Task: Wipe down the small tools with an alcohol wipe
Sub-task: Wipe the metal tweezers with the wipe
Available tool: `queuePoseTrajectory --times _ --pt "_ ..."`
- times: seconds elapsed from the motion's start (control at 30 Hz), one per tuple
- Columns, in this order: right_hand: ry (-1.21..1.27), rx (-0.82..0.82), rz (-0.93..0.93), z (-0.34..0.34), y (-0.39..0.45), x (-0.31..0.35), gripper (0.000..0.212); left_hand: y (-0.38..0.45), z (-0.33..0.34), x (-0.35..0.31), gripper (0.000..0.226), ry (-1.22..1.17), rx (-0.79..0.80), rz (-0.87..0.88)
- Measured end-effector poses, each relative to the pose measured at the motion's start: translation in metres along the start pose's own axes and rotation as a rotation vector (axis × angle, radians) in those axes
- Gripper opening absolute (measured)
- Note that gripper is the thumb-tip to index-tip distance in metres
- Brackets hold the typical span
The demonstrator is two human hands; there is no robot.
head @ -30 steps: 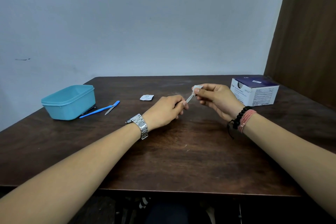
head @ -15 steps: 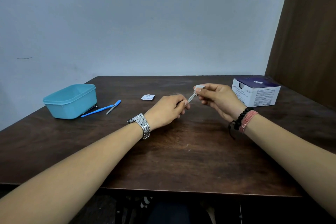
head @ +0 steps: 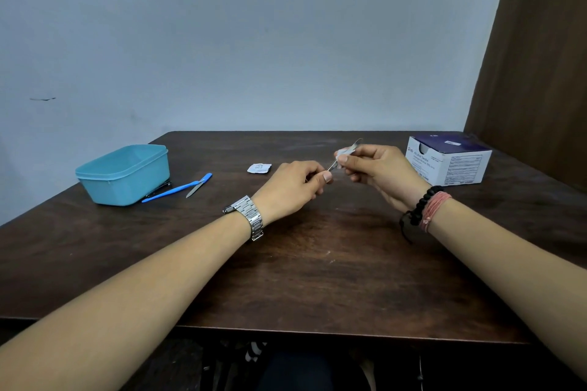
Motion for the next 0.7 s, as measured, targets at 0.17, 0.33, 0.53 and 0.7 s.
queuePoseTrajectory --times 0.17,0.33,0.53,0.7 --pt "0.017 0.005 0.005 -0.003 0.001 0.001 0.020 -0.001 -0.001 -0.001 0.024 -0.021 -0.001 -0.005" --pt "-0.036 0.037 0.004 0.002 -0.001 -0.002 0.027 -0.002 -0.004 -0.003 0.021 -0.012 -0.013 0.013" --pt "-0.007 0.035 -0.004 0.003 -0.002 0.002 0.014 -0.001 -0.004 -0.005 0.023 -0.024 -0.010 0.017" --pt "0.004 0.036 0.006 0.002 -0.003 0.000 0.025 -0.003 -0.004 -0.005 0.023 -0.031 -0.009 0.015"
Point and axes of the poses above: each hand's wrist, its own y-axis towards the middle knuckle, its own z-axis out of the palm, x = y × z, the point moved 5 cm from there along y, towards the middle knuckle, and after that the axes turned 5 degrees about -x, right-handed, at the moved point
